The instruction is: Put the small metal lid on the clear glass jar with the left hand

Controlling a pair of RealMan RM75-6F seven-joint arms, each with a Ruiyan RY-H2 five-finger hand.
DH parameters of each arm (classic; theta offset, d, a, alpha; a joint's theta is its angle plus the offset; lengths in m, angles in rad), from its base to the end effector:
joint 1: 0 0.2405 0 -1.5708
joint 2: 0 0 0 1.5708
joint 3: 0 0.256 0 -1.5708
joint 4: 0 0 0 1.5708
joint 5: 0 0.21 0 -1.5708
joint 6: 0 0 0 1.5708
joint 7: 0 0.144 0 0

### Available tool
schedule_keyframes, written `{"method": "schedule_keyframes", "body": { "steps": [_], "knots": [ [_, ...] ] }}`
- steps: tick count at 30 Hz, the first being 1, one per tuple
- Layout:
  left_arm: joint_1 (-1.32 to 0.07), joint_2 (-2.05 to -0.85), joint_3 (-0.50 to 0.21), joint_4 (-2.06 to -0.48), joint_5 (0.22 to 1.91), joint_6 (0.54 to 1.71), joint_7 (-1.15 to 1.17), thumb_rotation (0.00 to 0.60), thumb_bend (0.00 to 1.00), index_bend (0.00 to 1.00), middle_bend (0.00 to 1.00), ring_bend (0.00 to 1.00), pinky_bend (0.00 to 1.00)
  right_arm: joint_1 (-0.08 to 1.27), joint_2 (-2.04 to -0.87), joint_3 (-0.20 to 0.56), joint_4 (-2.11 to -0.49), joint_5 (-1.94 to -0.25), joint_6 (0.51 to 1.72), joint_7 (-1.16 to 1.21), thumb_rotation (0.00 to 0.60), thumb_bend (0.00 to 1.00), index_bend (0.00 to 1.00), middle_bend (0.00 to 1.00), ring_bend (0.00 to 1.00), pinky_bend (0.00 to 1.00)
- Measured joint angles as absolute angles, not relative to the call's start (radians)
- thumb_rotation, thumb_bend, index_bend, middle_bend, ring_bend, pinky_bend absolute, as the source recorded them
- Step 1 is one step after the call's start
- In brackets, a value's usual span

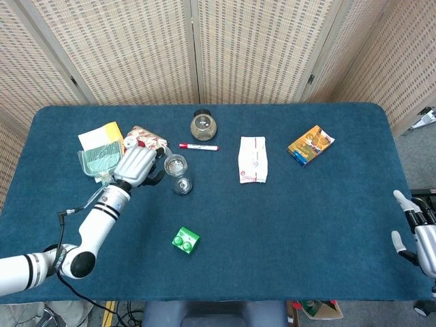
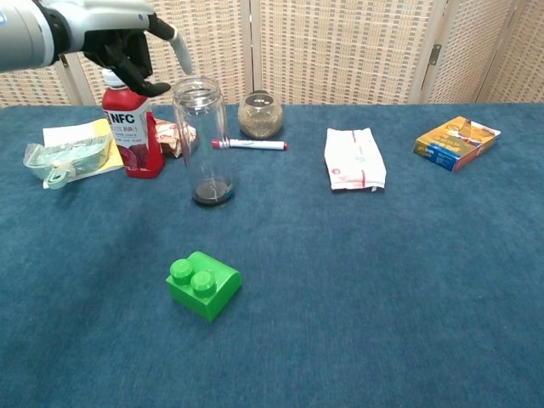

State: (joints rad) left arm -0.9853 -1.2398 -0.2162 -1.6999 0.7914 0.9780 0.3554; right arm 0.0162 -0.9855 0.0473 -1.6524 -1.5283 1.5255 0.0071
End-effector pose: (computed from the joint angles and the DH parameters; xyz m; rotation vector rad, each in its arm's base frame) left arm -0.0843 0.3933 0.0798 -1.7745 -0.9222 -0.9863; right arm -0.3168 -0.1589 0.2011 1.3770 -0.8378 0.8312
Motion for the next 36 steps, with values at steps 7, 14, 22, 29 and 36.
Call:
{"method": "schedule_keyframes", "body": {
  "steps": [7,14,22,29,36],
  "knots": [
    [-0.88,-1.198,-0.223,-1.756,0.856,1.104,0.29,0.6,0.43,0.3,0.75,0.67,0.98,0.022,-0.965,0.055,-1.661,-1.522,1.52,0.011,0.6,0.44,0.05,0.21,0.12,0.28],
    [-0.754,-1.158,-0.189,-1.82,0.902,1.246,0.276,0.6,0.43,0.29,0.53,0.55,0.85,0.034,-0.95,0.056,-1.667,-1.519,1.497,0.034,0.6,0.44,0.05,0.21,0.12,0.28],
    [-0.574,-1.139,-0.083,-1.862,0.994,1.388,0.263,0.6,0.42,0.26,0.33,0.33,0.53,0.053,-0.947,0.052,-1.661,-1.517,1.457,0.038,0.6,0.43,0.05,0.21,0.11,0.28],
    [-0.441,-1.152,-0.012,-1.857,1.104,1.493,0.249,0.6,0.41,0.23,0.26,0.27,0.44,0.066,-0.964,0.048,-1.646,-1.525,1.444,0.043,0.6,0.42,0.05,0.21,0.11,0.28],
    [-0.337,-1.18,0.028,-1.848,1.205,1.576,0.236,0.6,0.41,0.23,0.25,0.27,0.42,0.071,-0.978,0.047,-1.629,-1.528,1.443,0.054,0.6,0.42,0.05,0.21,0.11,0.28]
  ]
}}
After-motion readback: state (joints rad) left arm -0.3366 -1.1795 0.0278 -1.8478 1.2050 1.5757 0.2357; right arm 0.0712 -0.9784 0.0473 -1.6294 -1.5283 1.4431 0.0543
